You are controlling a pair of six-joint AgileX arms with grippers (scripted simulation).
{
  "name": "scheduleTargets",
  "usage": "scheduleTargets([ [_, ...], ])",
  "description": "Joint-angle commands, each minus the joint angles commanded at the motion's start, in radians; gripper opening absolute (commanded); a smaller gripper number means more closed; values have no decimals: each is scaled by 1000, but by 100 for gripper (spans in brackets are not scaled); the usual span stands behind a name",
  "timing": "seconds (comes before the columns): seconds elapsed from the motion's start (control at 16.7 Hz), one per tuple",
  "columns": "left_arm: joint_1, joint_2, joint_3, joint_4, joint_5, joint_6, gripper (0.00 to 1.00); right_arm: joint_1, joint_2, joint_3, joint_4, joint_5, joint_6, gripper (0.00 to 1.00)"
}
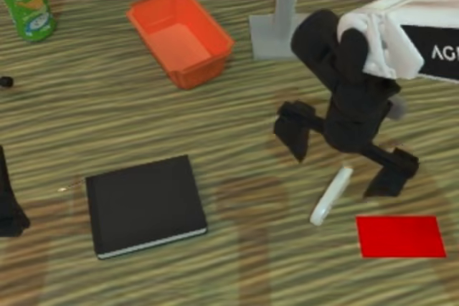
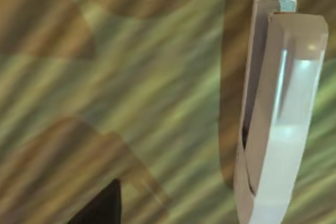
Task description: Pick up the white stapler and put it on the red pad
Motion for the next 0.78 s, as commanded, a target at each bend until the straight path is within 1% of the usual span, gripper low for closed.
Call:
scheduleTargets([
  [0.24,0,0,0,0,0,0,100,3,66,-96,163,0,4,100],
  [0.54,0,0,0,0,0,0,100,3,77,-112,186,1,5,100],
  [0.78,0,0,0,0,0,0,100,3,77,-112,186,1,5,70],
])
